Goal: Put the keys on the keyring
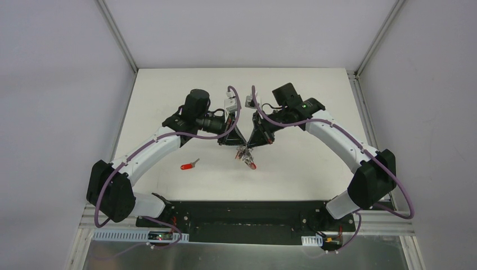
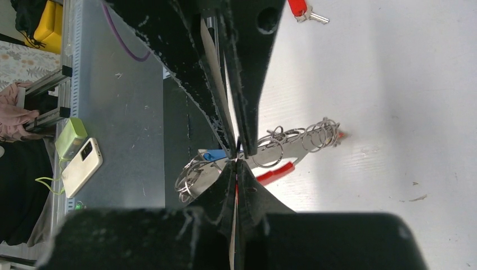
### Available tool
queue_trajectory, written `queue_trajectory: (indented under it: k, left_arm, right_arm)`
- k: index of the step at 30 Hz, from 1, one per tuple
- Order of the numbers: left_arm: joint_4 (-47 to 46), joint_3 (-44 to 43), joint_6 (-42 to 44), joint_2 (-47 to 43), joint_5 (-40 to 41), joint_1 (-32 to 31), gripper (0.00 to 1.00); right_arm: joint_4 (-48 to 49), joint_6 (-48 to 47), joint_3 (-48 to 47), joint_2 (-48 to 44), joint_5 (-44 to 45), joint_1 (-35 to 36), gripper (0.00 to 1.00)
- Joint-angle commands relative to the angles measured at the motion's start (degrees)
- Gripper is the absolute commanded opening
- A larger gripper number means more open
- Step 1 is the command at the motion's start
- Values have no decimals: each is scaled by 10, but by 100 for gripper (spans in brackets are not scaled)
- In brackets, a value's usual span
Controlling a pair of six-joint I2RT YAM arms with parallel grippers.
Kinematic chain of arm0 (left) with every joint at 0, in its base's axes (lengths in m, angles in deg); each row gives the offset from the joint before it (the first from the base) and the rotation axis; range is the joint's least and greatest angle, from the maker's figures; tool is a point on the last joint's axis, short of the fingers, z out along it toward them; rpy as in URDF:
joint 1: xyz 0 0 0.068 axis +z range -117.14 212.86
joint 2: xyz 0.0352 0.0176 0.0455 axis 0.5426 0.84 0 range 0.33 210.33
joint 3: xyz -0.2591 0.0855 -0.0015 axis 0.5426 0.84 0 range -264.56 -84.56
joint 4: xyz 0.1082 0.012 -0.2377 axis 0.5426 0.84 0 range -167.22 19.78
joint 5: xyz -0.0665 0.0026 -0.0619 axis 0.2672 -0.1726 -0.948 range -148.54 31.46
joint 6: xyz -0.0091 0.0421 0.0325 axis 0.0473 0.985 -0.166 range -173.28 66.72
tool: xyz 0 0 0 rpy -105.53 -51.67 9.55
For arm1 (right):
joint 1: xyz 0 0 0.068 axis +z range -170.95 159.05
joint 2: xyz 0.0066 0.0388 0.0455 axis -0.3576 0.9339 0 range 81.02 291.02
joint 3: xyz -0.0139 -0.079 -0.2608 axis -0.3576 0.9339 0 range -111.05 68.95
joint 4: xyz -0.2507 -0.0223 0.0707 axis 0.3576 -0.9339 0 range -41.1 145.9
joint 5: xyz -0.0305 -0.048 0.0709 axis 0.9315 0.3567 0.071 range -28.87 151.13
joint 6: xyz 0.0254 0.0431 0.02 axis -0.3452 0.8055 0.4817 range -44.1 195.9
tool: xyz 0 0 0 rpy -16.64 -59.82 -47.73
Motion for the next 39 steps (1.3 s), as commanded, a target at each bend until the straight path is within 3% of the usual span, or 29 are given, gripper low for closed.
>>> queue_trajectory:
  k: [1, 10, 19, 28, 39]
  left_arm:
    - [7, -8, 24, 1, -21, -7, 5]
    - [12, -14, 10, -9, -1, -6, 0]
    - [-250, 43, -239, -9, 2, 15, 0]
    - [-318, 76, -296, -19, 50, 20, 0]
    - [-374, 93, -341, -11, 63, 21, 0]
  right_arm:
    - [4, -13, -19, -2, -29, 0, 0]
    - [23, 13, -14, -7, -18, -3, 0]
    - [115, 91, 38, -41, -16, -32, 21]
    - [180, 156, 76, -60, -37, -52, 39]
    - [204, 171, 82, -50, -43, -56, 30]
